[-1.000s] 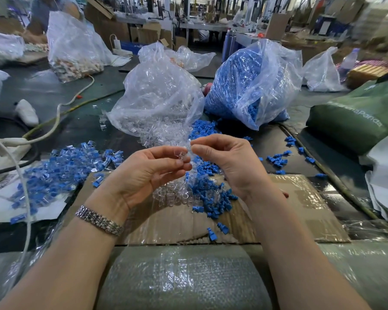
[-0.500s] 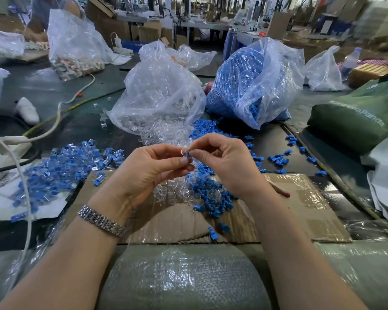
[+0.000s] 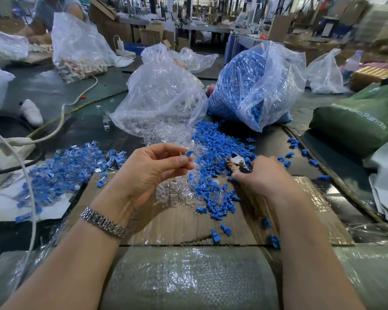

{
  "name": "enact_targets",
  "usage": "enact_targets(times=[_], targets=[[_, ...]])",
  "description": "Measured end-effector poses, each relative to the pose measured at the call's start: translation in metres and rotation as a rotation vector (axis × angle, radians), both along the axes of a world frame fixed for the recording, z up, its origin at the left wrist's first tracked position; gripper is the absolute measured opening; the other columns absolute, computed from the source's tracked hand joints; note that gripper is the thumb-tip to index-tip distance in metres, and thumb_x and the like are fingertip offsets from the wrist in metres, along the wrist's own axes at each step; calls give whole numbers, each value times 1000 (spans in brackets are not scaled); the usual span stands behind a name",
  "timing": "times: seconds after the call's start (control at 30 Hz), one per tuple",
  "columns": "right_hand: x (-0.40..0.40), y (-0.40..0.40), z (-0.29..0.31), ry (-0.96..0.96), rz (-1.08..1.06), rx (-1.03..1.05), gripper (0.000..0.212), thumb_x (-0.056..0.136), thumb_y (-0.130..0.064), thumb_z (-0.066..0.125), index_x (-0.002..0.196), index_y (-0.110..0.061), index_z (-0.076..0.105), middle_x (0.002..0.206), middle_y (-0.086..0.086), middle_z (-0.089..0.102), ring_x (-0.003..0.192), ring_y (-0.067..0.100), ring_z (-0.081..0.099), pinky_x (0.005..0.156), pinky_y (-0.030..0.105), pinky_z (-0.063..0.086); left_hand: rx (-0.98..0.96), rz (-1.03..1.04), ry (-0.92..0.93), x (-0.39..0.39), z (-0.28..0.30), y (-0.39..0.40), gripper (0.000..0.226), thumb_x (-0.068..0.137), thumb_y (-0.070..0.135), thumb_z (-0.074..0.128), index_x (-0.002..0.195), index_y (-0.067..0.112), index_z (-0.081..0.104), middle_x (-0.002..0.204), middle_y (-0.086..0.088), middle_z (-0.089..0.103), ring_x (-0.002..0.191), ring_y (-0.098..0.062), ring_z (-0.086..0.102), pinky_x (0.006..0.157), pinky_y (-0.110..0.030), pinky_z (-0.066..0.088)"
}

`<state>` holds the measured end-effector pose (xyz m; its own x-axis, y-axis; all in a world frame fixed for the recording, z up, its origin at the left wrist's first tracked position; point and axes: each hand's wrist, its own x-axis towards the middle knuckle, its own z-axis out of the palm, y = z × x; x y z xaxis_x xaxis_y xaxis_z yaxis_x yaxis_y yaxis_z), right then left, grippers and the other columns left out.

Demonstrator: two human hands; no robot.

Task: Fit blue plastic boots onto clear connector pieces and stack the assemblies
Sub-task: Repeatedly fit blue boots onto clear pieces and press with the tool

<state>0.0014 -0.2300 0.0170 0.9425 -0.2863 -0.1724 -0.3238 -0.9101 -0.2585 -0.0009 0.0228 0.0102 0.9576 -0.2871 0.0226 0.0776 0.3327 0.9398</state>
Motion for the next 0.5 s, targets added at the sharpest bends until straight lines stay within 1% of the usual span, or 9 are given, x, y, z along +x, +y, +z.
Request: enact_targets(times=[0.03, 0.07, 0.1, 0.13, 0.23, 0.27, 0.37, 0.43, 0.5], targets=[[1, -1, -1, 16, 4, 4, 51, 90, -59, 66, 93, -9, 60, 113, 18, 55, 112, 38, 55, 92, 47, 50, -4, 8, 6, 1, 0, 0, 19, 73, 4, 78, 91, 6, 80, 102, -25, 75, 94, -33, 75, 77, -27, 60], [1, -1, -1, 12, 18, 13, 49, 90, -58, 66, 82, -10, 57, 104, 18, 56, 104, 37, 56, 81, 43, 49, -7, 14, 12, 1, 0, 0, 18, 74, 4, 77, 92, 5, 80, 102, -26, 74, 94, -33, 75, 76, -27, 60], [0, -1, -1, 4, 33, 21, 49, 91, -55, 67, 76, -10, 54, 97, 17, 56, 96, 34, 54, 71, 39, 44, -11, 18, 18, 2, -1, 0, 18, 74, 3, 76, 92, 4, 80, 103, -26, 74, 95, -33, 75, 76, -27, 60], [-1, 0, 0, -3, 45, 30, 47, 90, -51, 68, 74, -10, 53, 91, 16, 55, 91, 33, 52, 66, 37, 41, -14, 22, 24, 2, -1, 1, 19, 75, 3, 76, 94, 2, 79, 104, -26, 74, 95, -33, 75, 76, -27, 60], [-4, 0, 2, -17, 68, 47, 37, 85, -40, 75, 77, -6, 63, 81, 12, 62, 89, 32, 59, 65, 37, 47, -29, 45, 37, 3, -2, 2, 21, 77, 2, 75, 97, 0, 77, 107, -27, 73, 95, -33, 75, 75, -26, 60], [-5, 1, 3, -28, 75, 38, 36, 84, -39, 75, 76, -6, 63, 77, 11, 63, 84, 31, 60, 63, 36, 47, -38, 56, 41, 3, -3, 2, 21, 77, 2, 75, 98, 0, 76, 107, -27, 73, 95, -33, 75, 74, -26, 60], [-5, 4, 6, -71, 79, 44, 36, 89, -34, 68, 66, -10, 55, 64, 7, 54, 61, 24, 51, 51, 32, 34, -64, 88, 54, 5, -3, 2, 24, 77, 3, 75, 100, 0, 74, 107, -26, 73, 95, -33, 75, 73, -26, 61], [-5, 4, 8, -124, 46, 151, 33, 92, -28, 59, 65, -10, 52, 61, 6, 49, 56, 23, 46, 51, 30, 30, -85, 96, 59, 6, -3, 2, 20, 77, 3, 75, 98, 3, 76, 108, -25, 74, 96, -33, 75, 74, -27, 61], [-8, 2, 16, -188, 39, 368, 33, 95, -27, 59, 69, -10, 51, 64, 9, 49, 60, 23, 48, 56, 32, 36, -95, 95, 60, 6, -3, 2, 17, 78, 4, 75, 94, 6, 79, 109, -23, 74, 96, -32, 75, 74, -27, 61]])
